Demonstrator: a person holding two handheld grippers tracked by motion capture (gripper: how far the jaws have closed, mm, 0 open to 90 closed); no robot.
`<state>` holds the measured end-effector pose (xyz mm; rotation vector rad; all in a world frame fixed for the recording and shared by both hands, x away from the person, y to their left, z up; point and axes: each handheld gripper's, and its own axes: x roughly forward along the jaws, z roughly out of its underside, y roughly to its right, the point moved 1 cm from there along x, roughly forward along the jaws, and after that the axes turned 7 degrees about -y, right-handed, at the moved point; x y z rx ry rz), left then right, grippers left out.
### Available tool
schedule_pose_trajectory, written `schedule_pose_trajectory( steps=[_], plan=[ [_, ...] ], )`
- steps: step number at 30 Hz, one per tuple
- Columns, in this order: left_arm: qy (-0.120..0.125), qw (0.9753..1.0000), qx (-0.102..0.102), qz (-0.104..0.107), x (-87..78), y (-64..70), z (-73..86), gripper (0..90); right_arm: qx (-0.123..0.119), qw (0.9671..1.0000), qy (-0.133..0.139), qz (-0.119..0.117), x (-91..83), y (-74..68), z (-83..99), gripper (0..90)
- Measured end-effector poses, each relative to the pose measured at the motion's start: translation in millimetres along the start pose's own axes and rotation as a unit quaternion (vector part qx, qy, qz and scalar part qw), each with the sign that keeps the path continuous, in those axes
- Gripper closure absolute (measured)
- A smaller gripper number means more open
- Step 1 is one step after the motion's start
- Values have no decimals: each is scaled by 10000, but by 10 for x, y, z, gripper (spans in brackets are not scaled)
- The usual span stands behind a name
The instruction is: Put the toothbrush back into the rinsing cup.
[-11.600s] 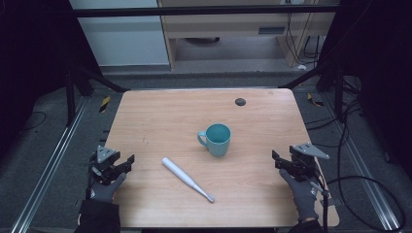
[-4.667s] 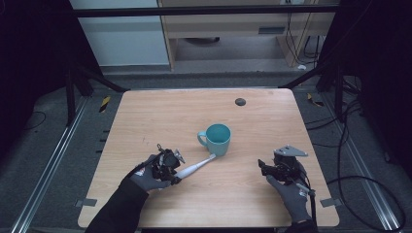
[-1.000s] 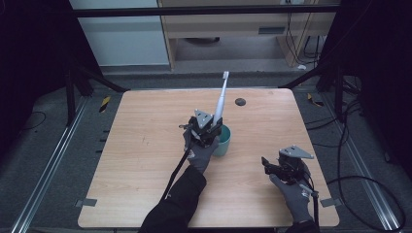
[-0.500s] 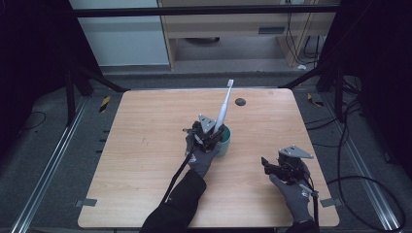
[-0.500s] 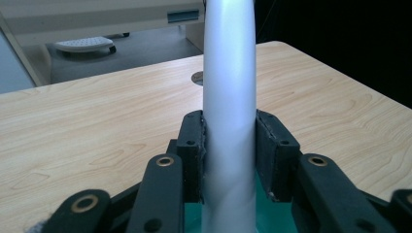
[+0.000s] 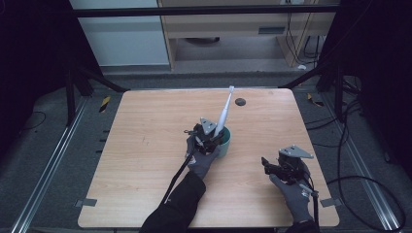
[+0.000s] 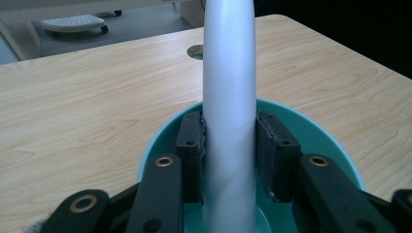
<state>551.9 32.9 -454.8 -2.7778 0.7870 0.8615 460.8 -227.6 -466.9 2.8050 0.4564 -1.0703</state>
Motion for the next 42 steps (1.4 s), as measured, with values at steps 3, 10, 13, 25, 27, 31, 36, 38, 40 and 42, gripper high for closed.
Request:
schedule_pose_trajectory(
  steps=[3, 10, 13, 25, 27, 31, 36, 38, 40, 42],
  plan=[
    [-57, 10000, 71, -3, 18, 12, 21, 647, 16, 10000, 4, -6, -2, -1, -1, 298],
    [-56, 9999, 110, 111, -29, 36, 15, 551, 15, 10000, 23, -14, -8, -4, -4, 296],
    [19, 9998, 110, 169, -109, 22, -6, 533, 11, 10000, 33, 7, -10, -1, -3, 293],
    [-146, 9952, 518, 816, -829, -350, 11, 438, 174, 9997, 134, 62, -51, 32, -2, 271],
    [-175, 9957, 509, 749, -924, -453, 49, 423, 196, 9997, 118, 59, -44, 36, 1, 267],
    [-261, 9958, 407, 782, -1088, -644, 149, 406, 195, 9997, 101, 49, -45, 29, 3, 260],
    [-314, 9969, 269, 668, -1288, -867, 353, 393, 252, 9996, 99, 48, -50, 37, 8, 246],
    [-347, 9973, 252, 595, -1344, -941, 442, 387, 254, 9996, 97, 57, -48, 44, 12, 241],
    [-430, 9975, 218, 507, -1399, -1033, 551, 382, 225, 9997, 106, 81, -51, 47, 14, 238],
    [-455, 9980, 148, 403, -1447, -1123, 660, 380, 219, 9996, 120, 91, -49, 52, 12, 233]
  ],
)
